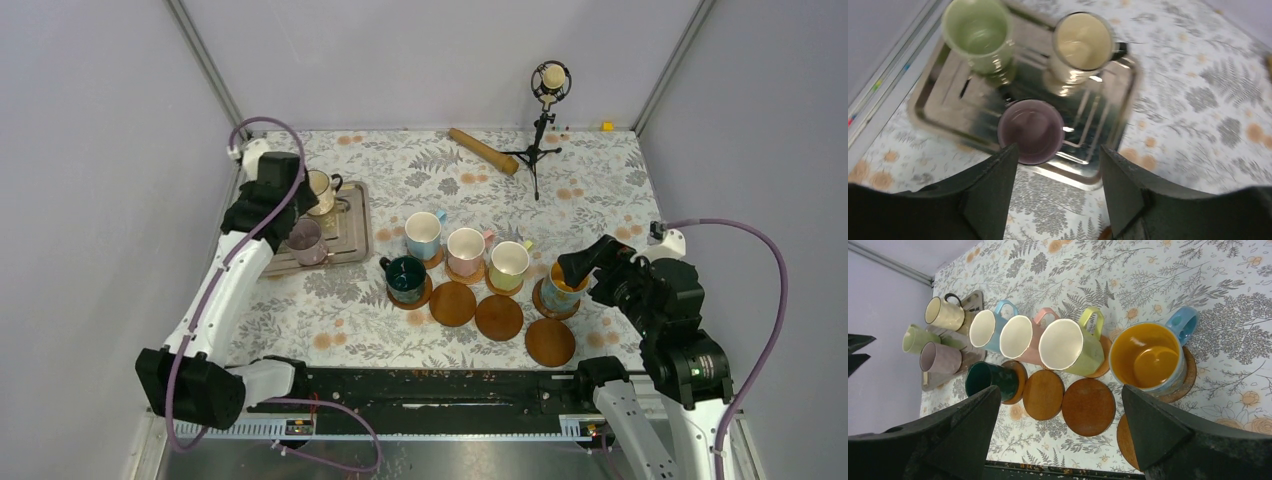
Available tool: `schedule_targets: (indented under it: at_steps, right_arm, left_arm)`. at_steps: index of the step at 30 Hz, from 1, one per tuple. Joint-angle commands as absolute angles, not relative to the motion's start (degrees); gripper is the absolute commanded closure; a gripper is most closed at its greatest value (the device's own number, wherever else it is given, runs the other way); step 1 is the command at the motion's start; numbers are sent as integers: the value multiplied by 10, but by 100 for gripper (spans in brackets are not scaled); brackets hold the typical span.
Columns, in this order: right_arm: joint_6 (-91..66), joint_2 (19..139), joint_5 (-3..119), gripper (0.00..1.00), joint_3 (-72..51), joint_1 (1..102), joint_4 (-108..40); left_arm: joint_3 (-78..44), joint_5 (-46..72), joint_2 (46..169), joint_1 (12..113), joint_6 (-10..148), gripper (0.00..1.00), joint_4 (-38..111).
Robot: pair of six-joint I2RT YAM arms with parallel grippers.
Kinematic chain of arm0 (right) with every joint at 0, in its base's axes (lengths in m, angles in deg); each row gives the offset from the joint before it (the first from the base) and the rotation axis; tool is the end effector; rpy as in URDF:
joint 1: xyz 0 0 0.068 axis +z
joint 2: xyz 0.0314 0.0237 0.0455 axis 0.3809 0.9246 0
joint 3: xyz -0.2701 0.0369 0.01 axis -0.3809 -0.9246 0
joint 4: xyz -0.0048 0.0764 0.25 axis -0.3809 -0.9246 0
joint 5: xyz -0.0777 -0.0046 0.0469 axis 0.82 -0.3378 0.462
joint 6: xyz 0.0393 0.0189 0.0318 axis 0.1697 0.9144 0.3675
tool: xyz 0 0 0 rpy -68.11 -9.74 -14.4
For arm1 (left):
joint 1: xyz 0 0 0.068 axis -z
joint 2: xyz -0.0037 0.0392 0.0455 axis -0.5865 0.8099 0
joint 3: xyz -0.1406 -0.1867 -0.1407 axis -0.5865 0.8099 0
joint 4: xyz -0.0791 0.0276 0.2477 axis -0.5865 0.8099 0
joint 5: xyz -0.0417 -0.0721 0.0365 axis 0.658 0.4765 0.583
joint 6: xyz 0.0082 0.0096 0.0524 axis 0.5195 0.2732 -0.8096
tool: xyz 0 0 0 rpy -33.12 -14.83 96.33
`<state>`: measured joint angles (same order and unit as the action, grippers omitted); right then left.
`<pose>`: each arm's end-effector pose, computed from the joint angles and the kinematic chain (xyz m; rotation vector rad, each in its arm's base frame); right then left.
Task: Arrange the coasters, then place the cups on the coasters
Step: Pick up the cup from the tray.
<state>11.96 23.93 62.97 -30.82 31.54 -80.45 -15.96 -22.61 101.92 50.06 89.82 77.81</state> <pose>0.0709 0.0131 0.3680 0.3363 1.8832 0.5228 0.2515 -0.0466 0.3612 -0.5870 2.0697 0.0686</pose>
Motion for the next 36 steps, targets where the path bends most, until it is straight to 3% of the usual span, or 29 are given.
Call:
schedule_targets:
  at_steps: [1,6,22,31,36]
  right_arm:
    - [109,247,602,1,-312,319,-764]
    - [104,251,602,1,-313,319,-761]
    - [98,254,608,0,-312,319,-761]
    - [101,247,610,1,-308,319,-761]
    - [100,244,613,1,-307,319,-763]
  left_arm:
    - [-101,-202,989,421,993,40,767]
    - [-54,-147,1029,365,1048,43,775]
    - [9,-129,1105,345,1052,51,713]
    - [-1,-112,1134,343,1041,69,714]
    - [-10,-123,1134,343,1030,86,727]
